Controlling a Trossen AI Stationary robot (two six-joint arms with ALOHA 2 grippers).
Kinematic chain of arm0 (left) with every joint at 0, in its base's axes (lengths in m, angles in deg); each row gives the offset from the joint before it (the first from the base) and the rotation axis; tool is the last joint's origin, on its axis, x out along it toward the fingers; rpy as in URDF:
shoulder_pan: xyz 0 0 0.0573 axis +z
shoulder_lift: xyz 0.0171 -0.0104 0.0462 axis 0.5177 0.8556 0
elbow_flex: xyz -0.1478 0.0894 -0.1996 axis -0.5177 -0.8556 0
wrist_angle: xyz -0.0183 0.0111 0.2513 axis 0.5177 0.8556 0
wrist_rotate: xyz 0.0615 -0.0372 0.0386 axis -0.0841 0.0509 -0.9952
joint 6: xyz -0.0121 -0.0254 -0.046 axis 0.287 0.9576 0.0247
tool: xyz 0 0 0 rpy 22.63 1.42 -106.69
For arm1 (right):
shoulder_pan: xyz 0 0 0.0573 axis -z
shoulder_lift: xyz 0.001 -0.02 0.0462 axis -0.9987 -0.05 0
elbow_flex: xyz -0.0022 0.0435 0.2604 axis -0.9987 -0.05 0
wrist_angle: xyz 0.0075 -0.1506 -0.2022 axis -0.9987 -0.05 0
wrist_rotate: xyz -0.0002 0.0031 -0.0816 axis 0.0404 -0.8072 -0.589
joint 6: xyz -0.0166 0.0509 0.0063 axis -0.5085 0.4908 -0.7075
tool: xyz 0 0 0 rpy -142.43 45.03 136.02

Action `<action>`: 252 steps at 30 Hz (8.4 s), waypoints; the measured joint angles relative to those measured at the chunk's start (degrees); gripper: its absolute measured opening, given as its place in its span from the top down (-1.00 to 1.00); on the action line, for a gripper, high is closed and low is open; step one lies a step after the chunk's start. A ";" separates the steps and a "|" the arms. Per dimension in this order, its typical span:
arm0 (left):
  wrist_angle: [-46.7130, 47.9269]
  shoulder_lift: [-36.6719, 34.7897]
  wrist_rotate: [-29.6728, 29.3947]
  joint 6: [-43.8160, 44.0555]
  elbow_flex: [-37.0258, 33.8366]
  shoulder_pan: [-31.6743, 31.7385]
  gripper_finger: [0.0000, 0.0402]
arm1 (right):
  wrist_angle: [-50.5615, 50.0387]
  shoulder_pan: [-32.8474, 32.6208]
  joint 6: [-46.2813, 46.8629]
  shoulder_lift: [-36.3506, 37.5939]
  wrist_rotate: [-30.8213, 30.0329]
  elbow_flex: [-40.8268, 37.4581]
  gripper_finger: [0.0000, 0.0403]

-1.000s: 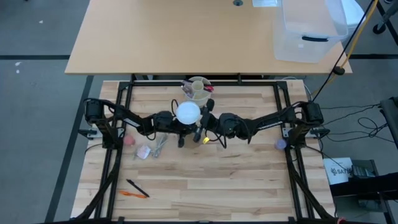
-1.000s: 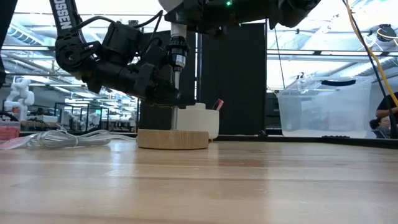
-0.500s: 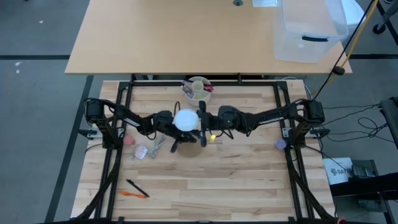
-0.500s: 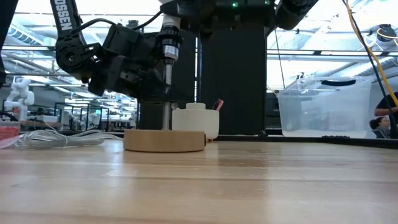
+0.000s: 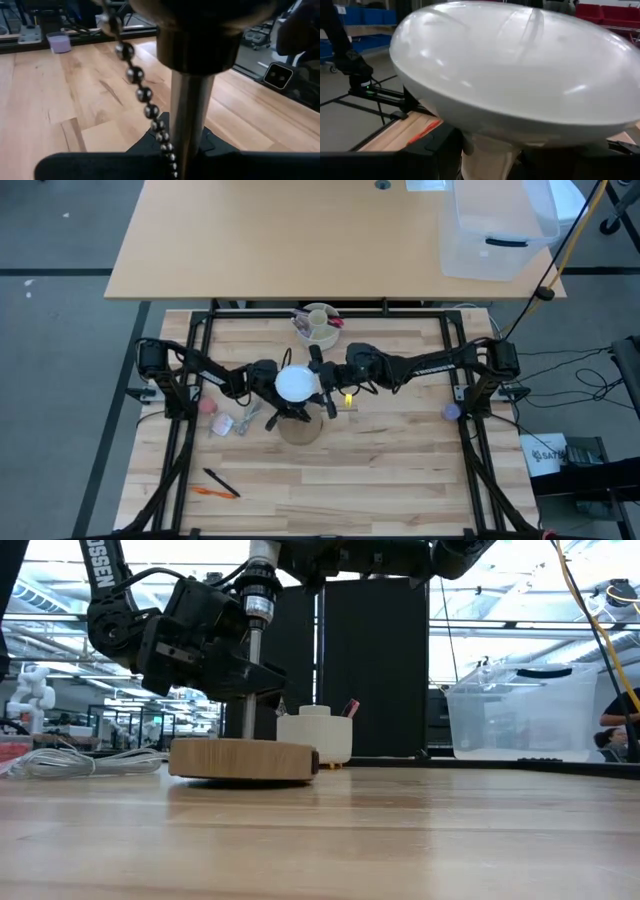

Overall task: Screw lightbulb
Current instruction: Remove the lightbulb from the wooden lamp

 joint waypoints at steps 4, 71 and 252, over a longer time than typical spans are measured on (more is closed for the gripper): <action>0.00 -0.02 -2.18 -0.36 -0.02 0.00 0.89 | -2.40 -0.27 -0.38 0.00 -0.24 0.77 -0.02; 1.23 -0.04 -16.45 5.28 2.14 -1.77 0.89 | -9.55 -8.00 0.67 2.25 -31.50 0.92 0.01; -6.46 8.33 -34.23 8.19 6.75 -5.66 0.89 | -11.89 -17.40 0.75 3.98 -60.27 -0.45 -0.03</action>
